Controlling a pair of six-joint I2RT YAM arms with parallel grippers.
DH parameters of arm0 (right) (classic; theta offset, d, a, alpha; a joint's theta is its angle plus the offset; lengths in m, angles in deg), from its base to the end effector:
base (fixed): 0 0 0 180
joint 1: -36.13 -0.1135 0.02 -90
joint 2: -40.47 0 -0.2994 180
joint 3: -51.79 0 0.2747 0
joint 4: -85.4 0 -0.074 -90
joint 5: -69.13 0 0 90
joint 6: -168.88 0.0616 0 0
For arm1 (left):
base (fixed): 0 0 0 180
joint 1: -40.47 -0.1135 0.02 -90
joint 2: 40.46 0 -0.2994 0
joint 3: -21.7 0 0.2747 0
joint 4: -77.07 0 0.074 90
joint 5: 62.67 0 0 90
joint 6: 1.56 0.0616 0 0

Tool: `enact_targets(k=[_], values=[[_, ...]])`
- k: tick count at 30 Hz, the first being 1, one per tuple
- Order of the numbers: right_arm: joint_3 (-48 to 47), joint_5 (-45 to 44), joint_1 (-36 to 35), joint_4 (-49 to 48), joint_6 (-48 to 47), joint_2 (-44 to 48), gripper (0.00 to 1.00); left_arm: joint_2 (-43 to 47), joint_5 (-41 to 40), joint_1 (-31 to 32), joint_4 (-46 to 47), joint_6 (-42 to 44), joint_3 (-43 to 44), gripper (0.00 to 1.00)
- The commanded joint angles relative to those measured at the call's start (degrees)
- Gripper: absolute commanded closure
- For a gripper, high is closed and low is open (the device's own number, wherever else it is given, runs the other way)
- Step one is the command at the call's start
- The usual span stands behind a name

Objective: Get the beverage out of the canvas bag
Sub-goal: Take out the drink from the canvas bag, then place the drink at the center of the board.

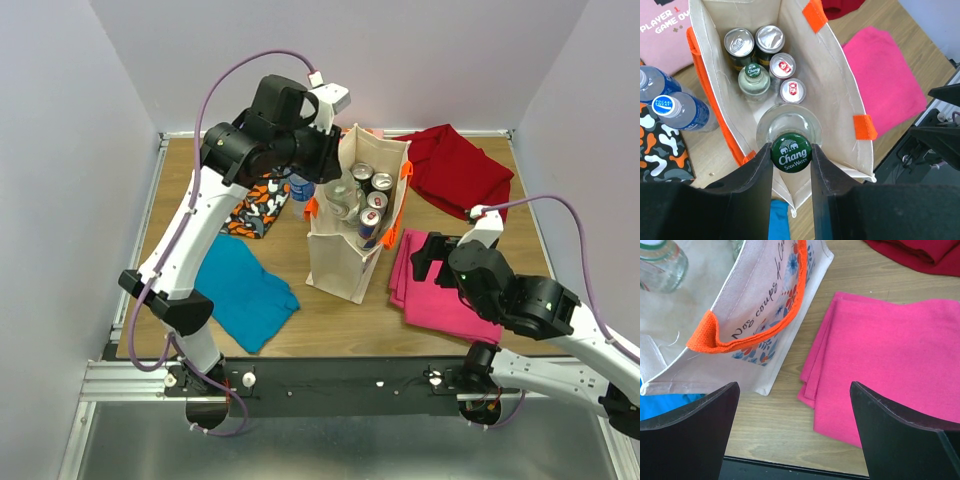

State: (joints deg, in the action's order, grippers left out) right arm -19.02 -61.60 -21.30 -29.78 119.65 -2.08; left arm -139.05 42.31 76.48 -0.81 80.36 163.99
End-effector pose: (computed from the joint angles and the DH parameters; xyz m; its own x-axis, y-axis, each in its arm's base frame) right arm 0.1083 0.0949 0.3741 -0.4756 0.1747 -0.8621 -0.0606 0.9713 0.2302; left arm 0.2930 -0.2326 0.5243 -0.5541 0.2349 -0.7987 0.6697 0.6956 -0.2601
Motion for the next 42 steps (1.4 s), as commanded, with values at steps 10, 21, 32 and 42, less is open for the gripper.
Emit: enact_targets(k=[10,21,32,42], values=[[-0.4,1.4,-0.2,0.4,1.9,-0.7,0.00,6.8,-0.4,0.0,8.6,-1.6,5.9,1.00],[-0.5,1.3,-0.3,0.8,1.8,-0.3,0.00,7.2,-5.9,-0.1,8.1,-0.6,7.4,1.00],[-0.3,1.4,-0.3,-0.1,1.2,-0.9,0.00,7.7,-12.7,-0.1,6.0,1.2,9.0,1.00],[-0.6,1.6,-0.2,-0.9,0.4,-1.8,0.00,9.4,-21.0,-0.8,5.6,2.0,6.1,1.00]])
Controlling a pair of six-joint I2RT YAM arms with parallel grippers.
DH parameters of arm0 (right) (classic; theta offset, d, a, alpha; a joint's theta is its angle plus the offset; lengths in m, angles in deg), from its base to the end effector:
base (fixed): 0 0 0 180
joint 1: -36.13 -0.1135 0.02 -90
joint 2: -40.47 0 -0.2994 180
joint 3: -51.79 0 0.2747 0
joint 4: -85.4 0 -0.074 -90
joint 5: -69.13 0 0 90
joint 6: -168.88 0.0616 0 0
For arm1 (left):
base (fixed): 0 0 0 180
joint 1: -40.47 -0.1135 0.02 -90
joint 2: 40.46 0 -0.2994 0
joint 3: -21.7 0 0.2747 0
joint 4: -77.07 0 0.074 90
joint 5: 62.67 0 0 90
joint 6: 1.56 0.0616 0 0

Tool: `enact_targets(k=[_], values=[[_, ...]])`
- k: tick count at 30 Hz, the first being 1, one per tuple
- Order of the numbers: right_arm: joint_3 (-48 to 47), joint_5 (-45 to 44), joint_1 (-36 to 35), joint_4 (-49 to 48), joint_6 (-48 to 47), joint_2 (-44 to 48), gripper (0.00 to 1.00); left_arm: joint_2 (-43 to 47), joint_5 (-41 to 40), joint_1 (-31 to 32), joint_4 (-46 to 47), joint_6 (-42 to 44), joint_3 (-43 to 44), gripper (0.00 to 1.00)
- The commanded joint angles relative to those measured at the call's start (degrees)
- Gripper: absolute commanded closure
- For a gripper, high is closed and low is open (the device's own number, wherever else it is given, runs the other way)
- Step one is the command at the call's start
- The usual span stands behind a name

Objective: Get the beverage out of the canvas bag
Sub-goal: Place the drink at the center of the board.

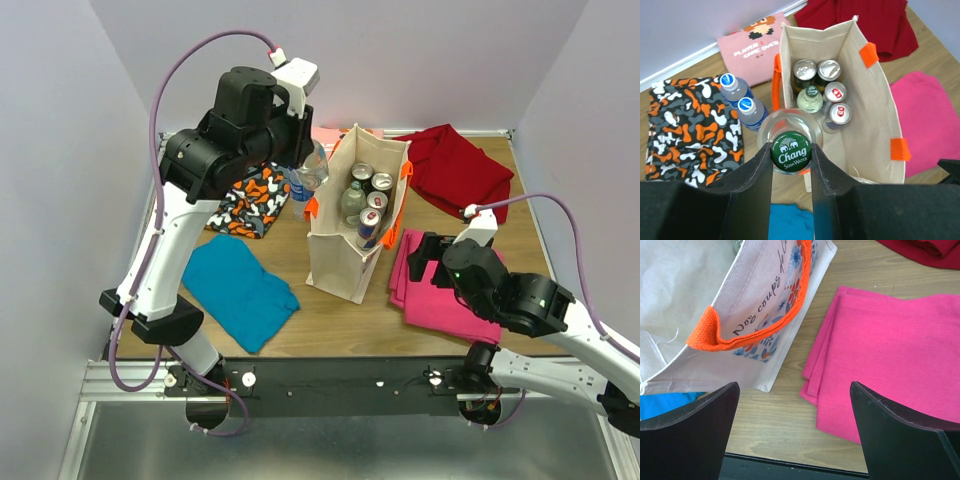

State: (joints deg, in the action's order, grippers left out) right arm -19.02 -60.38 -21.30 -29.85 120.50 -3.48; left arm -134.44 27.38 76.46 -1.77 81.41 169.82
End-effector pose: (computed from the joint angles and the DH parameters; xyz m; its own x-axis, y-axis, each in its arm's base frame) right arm 0.1113 0.1015 0.3708 -0.4995 0.1700 -0.8495 -0.0644 0.9706 0.2321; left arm 0.2628 -0.1910 0.5781 -0.4076 0.1447 -0.9016 0.5425 0.8326 -0.1116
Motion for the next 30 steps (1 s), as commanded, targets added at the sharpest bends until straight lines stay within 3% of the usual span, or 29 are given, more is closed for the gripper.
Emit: enact_targets(k=[1,12,30], values=[[-0.6,0.4,-0.3,-0.9,-0.6,-0.4,0.00,5.0,-6.3,-1.0,6.6,0.9,-0.7,1.00],[-0.4,0.8,-0.2,-1.1,-0.4,-0.8,0.00,7.1,-10.5,-3.2,8.1,0.4,-6.2,1.00],[-0.7,0.8,-0.3,0.2,0.6,-0.4,0.00,14.1,-11.9,-9.9,25.3,-3.4,-33.1,1.00]])
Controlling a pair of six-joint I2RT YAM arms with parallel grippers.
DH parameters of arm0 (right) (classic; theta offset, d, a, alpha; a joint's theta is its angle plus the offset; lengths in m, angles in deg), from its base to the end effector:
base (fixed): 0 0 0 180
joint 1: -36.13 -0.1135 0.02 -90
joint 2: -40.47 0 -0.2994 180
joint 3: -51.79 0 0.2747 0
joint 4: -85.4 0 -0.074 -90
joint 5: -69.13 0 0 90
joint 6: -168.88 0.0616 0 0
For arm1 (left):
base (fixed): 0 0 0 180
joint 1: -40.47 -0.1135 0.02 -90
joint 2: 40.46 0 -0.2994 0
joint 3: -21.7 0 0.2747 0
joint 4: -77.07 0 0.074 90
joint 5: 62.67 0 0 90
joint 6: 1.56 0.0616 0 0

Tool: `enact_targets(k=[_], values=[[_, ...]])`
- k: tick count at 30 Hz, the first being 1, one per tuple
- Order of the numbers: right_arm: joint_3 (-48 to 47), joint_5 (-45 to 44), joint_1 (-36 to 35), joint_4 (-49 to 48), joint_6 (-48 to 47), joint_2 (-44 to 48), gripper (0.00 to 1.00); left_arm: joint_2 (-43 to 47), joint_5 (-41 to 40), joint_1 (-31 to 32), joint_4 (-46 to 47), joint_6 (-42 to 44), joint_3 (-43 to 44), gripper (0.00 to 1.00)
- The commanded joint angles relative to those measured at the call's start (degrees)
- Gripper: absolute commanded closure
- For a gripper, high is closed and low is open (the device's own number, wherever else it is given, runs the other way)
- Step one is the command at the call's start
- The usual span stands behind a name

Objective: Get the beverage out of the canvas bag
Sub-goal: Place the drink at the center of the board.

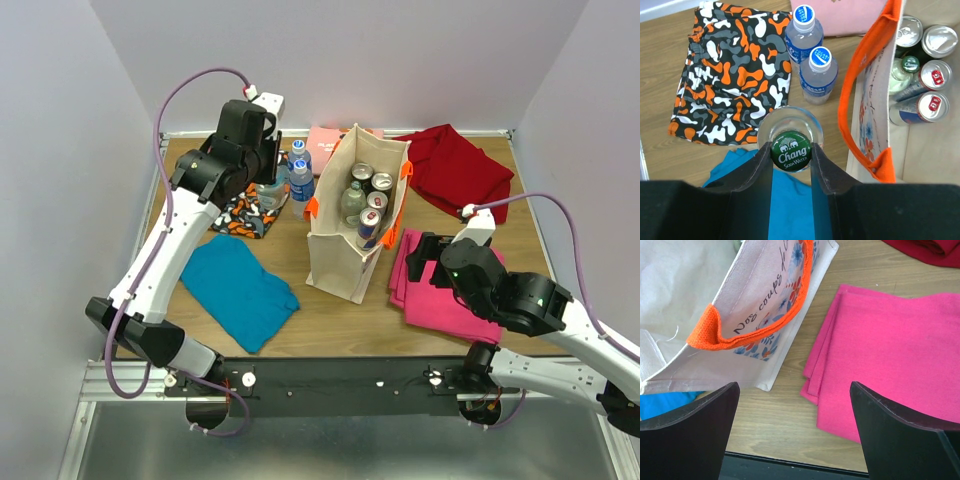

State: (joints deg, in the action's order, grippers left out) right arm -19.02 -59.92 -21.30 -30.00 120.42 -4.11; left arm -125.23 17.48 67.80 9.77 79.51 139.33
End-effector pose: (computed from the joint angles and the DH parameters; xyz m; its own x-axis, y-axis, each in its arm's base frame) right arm 0.1127 0.1044 0.3694 -0.5078 0.1617 -0.8462 -0.0692 0.9714 0.2272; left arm 0.3020 -0.1442 0.4845 -0.5471 0.1106 -0.8297 0.2451 0.9690 -0.0324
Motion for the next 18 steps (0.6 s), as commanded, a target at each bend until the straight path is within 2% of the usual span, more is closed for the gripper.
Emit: enact_targets(k=[1,10,18], values=[[-0.7,0.4,-0.3,0.3,0.8,0.1,0.00,5.0,-2.0,-1.4,15.7,-1.7,-4.9,1.00],[-1.5,0.3,-0.2,0.6,0.8,-1.0,0.00,5.5,-2.7,-2.1,27.4,-2.1,-16.1,1.00],[-2.2,0.3,-0.2,0.8,1.7,-1.9,0.00,3.7,-1.8,-2.4,31.6,-2.8,-19.1,1.00]])
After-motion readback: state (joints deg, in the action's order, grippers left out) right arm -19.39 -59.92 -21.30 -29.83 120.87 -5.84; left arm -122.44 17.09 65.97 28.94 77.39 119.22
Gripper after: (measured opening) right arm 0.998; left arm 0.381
